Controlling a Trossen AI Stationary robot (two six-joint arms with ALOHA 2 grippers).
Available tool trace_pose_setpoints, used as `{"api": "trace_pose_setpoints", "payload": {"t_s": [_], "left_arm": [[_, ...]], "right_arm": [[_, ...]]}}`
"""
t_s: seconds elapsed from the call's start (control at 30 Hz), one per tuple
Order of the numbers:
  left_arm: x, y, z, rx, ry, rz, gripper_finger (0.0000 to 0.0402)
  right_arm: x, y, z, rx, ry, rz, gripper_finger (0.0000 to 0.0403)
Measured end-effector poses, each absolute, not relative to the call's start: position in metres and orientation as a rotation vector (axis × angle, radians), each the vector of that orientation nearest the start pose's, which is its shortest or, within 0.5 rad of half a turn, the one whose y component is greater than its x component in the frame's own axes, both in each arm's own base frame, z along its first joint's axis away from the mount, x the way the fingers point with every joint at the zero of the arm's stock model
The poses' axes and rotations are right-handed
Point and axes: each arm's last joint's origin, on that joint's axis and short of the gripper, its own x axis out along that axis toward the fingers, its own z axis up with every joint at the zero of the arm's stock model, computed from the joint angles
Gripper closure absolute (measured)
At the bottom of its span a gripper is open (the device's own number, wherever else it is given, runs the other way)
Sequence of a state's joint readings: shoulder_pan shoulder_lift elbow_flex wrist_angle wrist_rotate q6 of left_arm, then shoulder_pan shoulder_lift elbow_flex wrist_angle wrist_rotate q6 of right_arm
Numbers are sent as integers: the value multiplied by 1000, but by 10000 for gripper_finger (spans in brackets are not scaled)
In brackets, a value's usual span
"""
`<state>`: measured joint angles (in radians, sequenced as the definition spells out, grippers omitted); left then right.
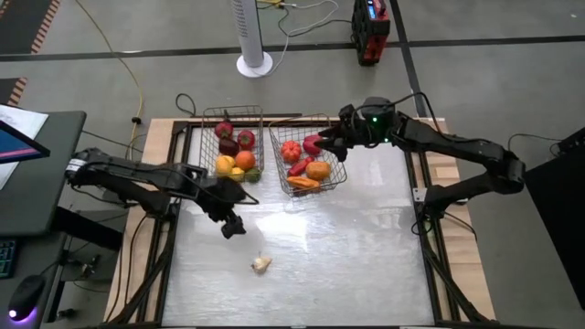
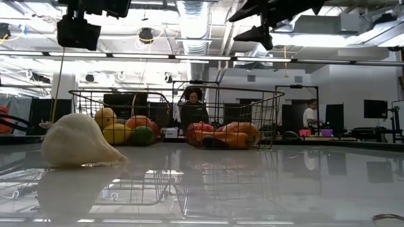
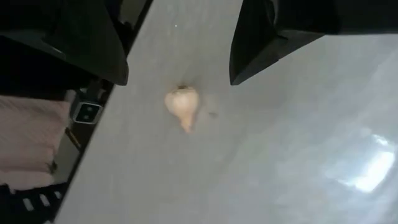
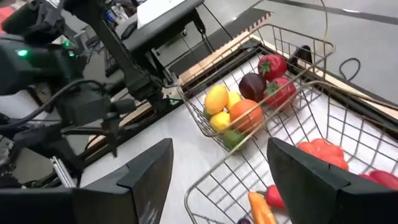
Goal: Sort produce into baskets
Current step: Put the garlic into the right wire basket
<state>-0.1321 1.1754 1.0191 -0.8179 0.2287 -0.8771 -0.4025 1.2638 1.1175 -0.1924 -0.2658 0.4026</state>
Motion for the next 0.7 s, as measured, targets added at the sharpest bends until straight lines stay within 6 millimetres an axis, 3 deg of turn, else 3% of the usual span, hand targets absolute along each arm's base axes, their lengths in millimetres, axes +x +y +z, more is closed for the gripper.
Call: {"api": "trace_pose_setpoints", "payload": {"t_s": [0.17, 0.33, 0.53, 0.7], "left_arm": [[249, -56, 271, -858, 1099, 34, 133], [269, -63, 266, -813, 1129, 31, 132], [283, -74, 268, -708, 1149, 12, 132], [292, -99, 260, -589, 1167, -18, 132]], "right_arm": [[260, -101, 347, 500, 309, -143, 117], [260, -99, 347, 502, 319, -117, 117], [260, -96, 344, 511, 357, -69, 117], [259, -94, 341, 516, 393, -57, 117]]}}
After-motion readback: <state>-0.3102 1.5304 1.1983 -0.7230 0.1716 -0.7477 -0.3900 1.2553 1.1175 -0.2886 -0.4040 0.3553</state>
